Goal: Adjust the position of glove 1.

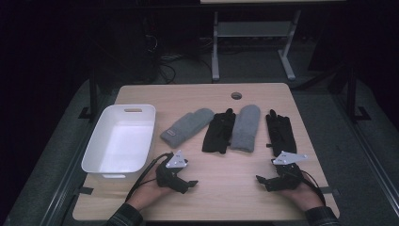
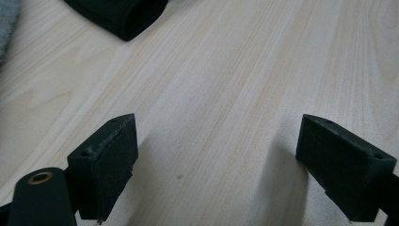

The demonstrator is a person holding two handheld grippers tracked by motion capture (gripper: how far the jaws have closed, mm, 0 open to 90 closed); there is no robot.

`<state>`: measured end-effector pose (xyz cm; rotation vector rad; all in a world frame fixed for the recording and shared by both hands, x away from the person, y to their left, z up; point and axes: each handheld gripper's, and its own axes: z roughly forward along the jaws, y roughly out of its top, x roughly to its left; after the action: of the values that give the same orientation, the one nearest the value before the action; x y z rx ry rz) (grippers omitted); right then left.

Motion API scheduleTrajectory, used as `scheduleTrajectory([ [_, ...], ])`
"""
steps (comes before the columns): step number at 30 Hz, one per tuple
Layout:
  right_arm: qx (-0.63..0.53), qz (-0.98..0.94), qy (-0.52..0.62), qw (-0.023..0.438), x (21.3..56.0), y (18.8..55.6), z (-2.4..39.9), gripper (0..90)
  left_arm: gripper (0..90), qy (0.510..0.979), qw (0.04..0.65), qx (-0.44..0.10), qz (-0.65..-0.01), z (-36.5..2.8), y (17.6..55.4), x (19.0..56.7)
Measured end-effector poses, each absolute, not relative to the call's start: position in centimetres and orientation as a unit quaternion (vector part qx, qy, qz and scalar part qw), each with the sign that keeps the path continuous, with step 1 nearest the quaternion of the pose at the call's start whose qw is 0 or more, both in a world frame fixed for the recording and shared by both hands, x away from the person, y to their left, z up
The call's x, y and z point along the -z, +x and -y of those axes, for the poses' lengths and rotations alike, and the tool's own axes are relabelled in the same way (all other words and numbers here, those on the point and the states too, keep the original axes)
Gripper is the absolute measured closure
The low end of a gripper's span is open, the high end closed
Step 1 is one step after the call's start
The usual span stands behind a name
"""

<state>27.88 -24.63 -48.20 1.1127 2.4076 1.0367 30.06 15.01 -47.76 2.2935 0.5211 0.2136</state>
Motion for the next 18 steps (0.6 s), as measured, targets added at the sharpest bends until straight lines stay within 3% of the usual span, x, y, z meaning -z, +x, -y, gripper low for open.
scheduleTrajectory([
  [6, -0.341, -0.847, 0.382, 0.140, 47.7, 28.0, 24.7, 14.8, 12.5, 0.899, 0.379, -0.085, -0.201, -15.0, 30.1, 47.7],
  [11, -0.340, -0.849, 0.384, 0.128, 47.1, 28.3, 25.0, 29.9, 12.5, 0.899, 0.379, -0.085, -0.201, -15.0, 30.1, 47.7],
  [13, -0.346, -0.846, 0.384, 0.129, 46.7, 28.4, 25.2, 39.9, 12.5, 0.899, 0.379, -0.084, -0.201, -15.0, 30.1, 47.7],
  [14, -0.346, -0.846, 0.384, 0.129, 46.7, 28.4, 25.2, 39.9, 12.5, 0.899, 0.379, -0.084, -0.201, -15.0, 30.1, 47.7],
  [15, -0.349, -0.847, 0.381, 0.128, 46.2, 28.7, 25.2, 50.5, 12.5, 0.897, 0.383, -0.084, -0.204, -15.0, 30.1, 47.8],
  [17, -0.356, -0.843, 0.382, 0.126, 45.7, 29.1, 25.1, 59.8, 12.5, 0.898, 0.383, -0.087, -0.200, -15.0, 30.1, 47.8],
  [18, -0.356, -0.843, 0.382, 0.126, 45.7, 29.1, 25.1, 59.8, 12.5, 0.898, 0.382, -0.086, -0.201, -15.0, 30.1, 47.8],
])
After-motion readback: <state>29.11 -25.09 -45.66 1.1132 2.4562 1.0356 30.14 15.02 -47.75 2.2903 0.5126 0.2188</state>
